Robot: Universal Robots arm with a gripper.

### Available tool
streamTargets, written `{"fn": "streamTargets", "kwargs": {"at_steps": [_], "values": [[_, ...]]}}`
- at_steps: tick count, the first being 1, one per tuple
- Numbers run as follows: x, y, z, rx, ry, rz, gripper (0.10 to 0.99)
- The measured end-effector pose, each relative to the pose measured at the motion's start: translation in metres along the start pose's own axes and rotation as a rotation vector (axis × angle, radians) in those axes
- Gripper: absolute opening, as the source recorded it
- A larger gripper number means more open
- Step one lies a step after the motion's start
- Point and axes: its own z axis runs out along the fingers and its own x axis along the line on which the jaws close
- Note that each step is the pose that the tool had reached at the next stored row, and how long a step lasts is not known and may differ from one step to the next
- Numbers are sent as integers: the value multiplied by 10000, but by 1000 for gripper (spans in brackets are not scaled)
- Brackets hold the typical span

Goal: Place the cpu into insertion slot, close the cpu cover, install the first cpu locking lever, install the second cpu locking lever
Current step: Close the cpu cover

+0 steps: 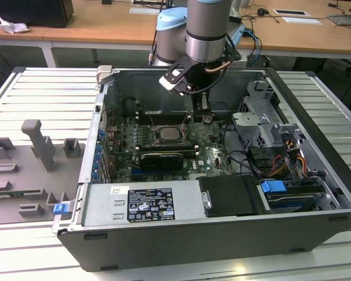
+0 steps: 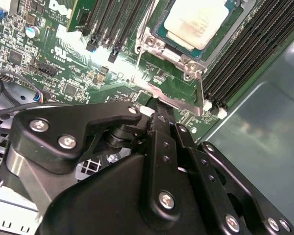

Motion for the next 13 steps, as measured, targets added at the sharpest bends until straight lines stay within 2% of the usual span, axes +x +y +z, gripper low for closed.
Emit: {"fn": "streamTargets", "kwargs": {"at_steps": [4,7,9,10,13], "values": [[-1,-67,-4,0,0,-1,106],[-1,-230,-10,0,0,-11,106],[-1,-301,1,0,3,-26,106],[-2,-315,11,0,1,-30,106],[-3,-378,116,0,4,-54,106]]}}
